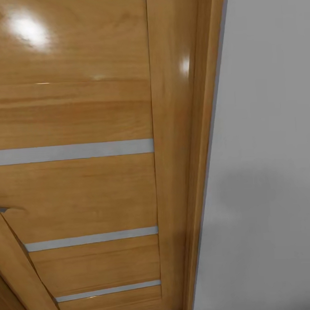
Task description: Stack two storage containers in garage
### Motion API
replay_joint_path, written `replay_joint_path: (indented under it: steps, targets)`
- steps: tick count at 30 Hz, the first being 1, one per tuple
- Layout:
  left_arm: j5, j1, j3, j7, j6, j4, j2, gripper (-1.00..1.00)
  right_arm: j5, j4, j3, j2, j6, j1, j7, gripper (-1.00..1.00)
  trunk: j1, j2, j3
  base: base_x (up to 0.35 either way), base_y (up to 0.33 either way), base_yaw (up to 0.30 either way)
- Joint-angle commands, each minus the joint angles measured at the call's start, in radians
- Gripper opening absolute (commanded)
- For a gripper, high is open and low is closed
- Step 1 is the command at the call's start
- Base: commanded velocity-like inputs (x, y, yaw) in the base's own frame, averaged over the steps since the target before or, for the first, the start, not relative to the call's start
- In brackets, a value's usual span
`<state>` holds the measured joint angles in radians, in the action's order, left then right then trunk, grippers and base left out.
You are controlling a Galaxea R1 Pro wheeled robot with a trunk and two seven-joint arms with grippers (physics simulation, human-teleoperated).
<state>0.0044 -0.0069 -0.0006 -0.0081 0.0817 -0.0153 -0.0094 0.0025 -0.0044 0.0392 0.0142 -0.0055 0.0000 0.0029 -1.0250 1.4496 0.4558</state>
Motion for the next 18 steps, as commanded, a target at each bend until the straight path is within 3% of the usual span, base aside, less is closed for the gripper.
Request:
replay_joint_path:
  steps: [1,7,11,15,16,18]
  targets:
    - [0.001,-0.001,0.000,-0.004,0.003,0.001,0.001,1.00,0.000,-0.001,0.003,0.000,-0.001,0.000,0.002,1.00,0.000,0.000,0.001,0.000,0.000,0.000]
    - [0.004,-0.021,-0.001,-0.099,-0.009,-0.032,0.008,1.00,0.002,-0.046,0.000,-0.002,-0.002,0.000,0.008,1.00,0.000,0.000,0.001,0.000,0.000,0.000]
    - [0.006,-0.048,0.000,-0.141,-0.072,-0.142,0.010,1.00,0.005,-0.078,-0.004,-0.005,-0.001,0.000,0.010,1.00,0.000,0.000,0.001,0.000,0.000,0.000]
    - [0.013,-0.054,0.002,-0.155,-0.191,-0.325,0.011,1.00,0.006,-0.097,-0.003,-0.005,-0.001,0.000,0.010,1.00,0.000,0.000,0.001,0.000,0.000,0.000]
    - [0.019,-0.051,0.003,-0.160,-0.259,-0.457,0.012,1.00,0.006,-0.110,-0.002,-0.004,-0.001,0.000,0.011,1.00,0.000,0.000,0.001,0.000,0.000,0.000]
    - [0.025,-0.042,0.007,-0.164,-0.318,-0.600,0.015,1.00,0.006,-0.120,-0.001,-0.003,-0.001,0.000,0.011,1.00,0.000,0.000,0.001,0.000,0.000,0.000]
